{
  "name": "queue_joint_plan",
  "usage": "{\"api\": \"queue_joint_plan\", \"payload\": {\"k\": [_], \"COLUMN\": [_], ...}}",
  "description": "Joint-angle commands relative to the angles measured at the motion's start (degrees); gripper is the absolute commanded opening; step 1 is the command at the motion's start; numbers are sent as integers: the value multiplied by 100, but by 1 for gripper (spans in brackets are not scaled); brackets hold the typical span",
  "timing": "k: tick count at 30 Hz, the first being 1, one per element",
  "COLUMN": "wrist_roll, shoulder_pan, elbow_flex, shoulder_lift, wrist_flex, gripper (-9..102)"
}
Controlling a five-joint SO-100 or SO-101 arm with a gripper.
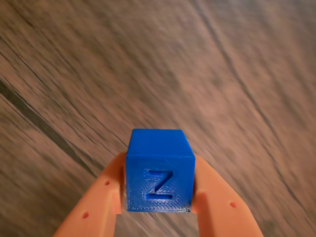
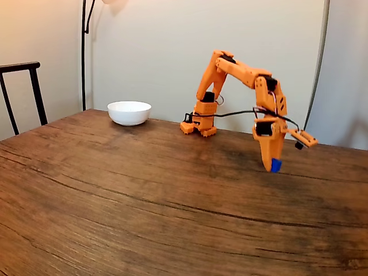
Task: Grasp the cube and drop it in the bowl
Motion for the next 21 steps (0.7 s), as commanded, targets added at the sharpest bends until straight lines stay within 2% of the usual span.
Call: {"api": "queue_joint_plan", "payload": {"k": [1, 14, 21], "wrist_roll": [44, -26, -413], "shoulder_pan": [167, 809, 1081], "elbow_flex": [-738, -2716, -3577], "shoulder_lift": [141, 141, 132], "wrist_flex": [721, 2848, 4017], "gripper": [8, 8, 8]}}
